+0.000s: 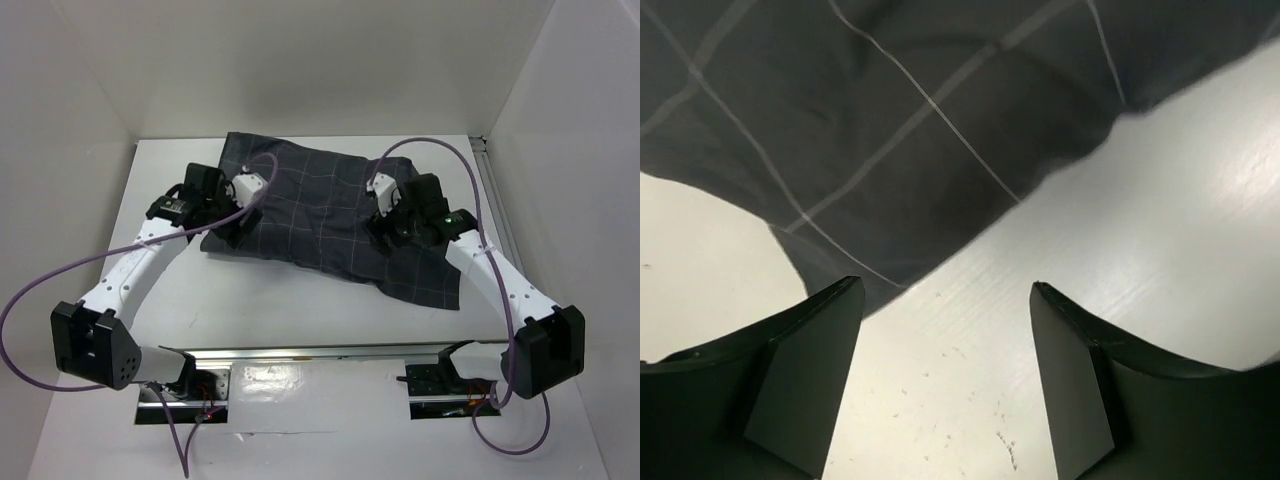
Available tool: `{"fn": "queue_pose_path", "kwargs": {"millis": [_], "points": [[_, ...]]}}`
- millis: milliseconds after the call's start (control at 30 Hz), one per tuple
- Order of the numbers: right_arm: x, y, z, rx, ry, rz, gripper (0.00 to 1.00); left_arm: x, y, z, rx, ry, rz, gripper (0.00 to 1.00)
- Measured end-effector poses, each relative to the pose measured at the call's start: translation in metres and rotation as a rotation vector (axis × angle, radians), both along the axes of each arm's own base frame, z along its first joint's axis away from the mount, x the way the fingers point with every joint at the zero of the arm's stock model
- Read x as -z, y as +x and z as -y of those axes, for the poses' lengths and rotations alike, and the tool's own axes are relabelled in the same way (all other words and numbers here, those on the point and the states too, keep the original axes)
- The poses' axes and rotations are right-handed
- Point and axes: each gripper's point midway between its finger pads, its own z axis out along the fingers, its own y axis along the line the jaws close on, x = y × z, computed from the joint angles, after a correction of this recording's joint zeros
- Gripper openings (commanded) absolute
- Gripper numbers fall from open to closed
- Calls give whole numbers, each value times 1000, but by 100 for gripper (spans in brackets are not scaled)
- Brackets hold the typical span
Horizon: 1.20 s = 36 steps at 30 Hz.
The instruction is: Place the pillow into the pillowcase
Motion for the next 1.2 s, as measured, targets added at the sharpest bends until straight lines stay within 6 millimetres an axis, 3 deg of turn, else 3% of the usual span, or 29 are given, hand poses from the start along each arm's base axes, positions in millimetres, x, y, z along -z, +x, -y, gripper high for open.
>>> {"fn": "queue_pose_path", "kwargs": {"millis": [100, 133, 267, 567, 867, 1033, 1200], "points": [[-18, 24, 16, 159, 28, 52, 95, -24, 18, -1, -101, -84, 62, 98], [-22, 32, 25, 217, 35, 70, 100, -30, 25, -6, -146, -106, 85, 100], [-33, 52, 61, 437, 59, 113, 100, -45, 39, -31, -347, -155, 135, 100], [-45, 59, 107, 680, 162, 124, 100, -29, 52, -80, -661, -191, 84, 100], [-46, 55, 93, 625, 216, 95, 100, -17, 46, -79, -707, -223, 41, 100], [-50, 52, 69, 513, 287, 47, 100, -13, 47, -85, -719, -271, 21, 100], [-55, 64, 45, 407, 329, 12, 100, 5, 59, -94, -751, -342, -35, 99]]}}
